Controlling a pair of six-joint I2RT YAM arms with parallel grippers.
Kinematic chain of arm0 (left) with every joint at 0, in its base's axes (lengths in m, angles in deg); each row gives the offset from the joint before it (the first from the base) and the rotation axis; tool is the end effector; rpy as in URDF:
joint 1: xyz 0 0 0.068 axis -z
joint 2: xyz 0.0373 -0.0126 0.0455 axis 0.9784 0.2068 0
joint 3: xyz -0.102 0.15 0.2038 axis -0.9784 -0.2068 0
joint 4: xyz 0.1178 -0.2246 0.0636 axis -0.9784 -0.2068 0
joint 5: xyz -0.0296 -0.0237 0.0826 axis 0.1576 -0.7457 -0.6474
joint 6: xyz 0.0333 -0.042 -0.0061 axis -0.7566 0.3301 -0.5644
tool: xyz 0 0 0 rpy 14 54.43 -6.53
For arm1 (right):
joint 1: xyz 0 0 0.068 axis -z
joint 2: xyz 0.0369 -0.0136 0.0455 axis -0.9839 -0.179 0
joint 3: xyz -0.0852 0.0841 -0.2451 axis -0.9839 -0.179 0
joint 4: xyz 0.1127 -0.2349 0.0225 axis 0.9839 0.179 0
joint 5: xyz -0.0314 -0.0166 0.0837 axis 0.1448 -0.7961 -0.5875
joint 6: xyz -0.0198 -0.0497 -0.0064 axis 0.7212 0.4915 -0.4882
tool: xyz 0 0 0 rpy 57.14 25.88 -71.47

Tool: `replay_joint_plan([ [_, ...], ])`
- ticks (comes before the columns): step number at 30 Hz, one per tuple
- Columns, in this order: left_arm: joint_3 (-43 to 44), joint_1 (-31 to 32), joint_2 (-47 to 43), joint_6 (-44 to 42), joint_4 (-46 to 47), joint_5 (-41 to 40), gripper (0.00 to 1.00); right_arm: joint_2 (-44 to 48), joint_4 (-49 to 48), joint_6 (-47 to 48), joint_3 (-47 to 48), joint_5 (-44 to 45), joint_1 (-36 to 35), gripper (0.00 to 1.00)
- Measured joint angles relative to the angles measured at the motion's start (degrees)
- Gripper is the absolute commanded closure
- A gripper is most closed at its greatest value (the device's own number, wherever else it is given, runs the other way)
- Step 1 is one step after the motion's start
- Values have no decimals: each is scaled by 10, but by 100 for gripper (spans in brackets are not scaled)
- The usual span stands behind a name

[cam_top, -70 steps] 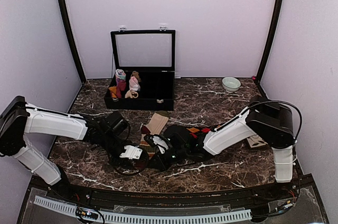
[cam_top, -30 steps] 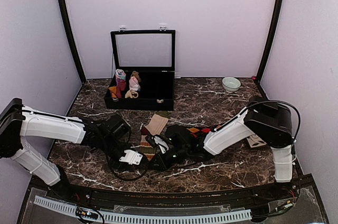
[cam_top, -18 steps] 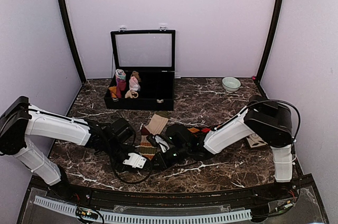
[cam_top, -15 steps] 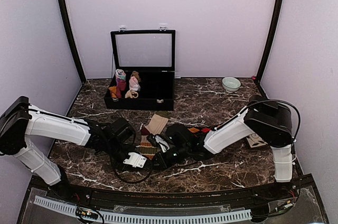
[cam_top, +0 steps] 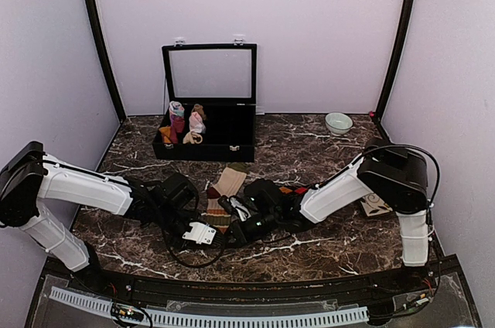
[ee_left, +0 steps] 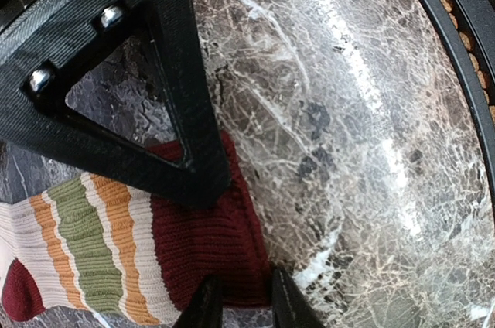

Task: Roll the socks
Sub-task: Roll the sock at the center of the board.

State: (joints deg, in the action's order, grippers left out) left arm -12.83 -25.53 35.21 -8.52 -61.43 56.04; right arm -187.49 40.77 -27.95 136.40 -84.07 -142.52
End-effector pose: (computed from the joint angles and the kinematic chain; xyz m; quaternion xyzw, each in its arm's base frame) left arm 0.1547 -0.2159 0.1439 0.7995 0.5296 -0.1067 0.2625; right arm 0.1694 0.3705 0.0983 -0.2852 0.8253 0.4817 0.0743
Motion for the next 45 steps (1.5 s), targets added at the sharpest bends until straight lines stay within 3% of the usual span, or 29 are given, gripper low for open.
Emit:
replay_joint_plan([
  [2,0,1,1,1,1,0,81,0,-1,-6,-1,-3,1,100],
  [3,0,1,1,2,1,0,88,0,-2,-8,-1,-4,1,98],
  [6,1,3,4,9,1,0,100,0,-8,-10,-4,-5,1,87],
  [10,8,6,12,19,-1,0,100,13,-51,-10,-36,2,1,74],
  [16,19,6,15,47,-28,18,100,96,-103,24,-142,53,-1,67],
  [23,52,3,33,74,-96,74,100,169,-152,139,-219,130,-38,67],
  [34,155,-51,122,96,-209,184,100,177,-82,329,-187,290,-169,68],
  [45,155,-64,139,110,-233,221,100,144,-52,447,-130,364,-183,72],
])
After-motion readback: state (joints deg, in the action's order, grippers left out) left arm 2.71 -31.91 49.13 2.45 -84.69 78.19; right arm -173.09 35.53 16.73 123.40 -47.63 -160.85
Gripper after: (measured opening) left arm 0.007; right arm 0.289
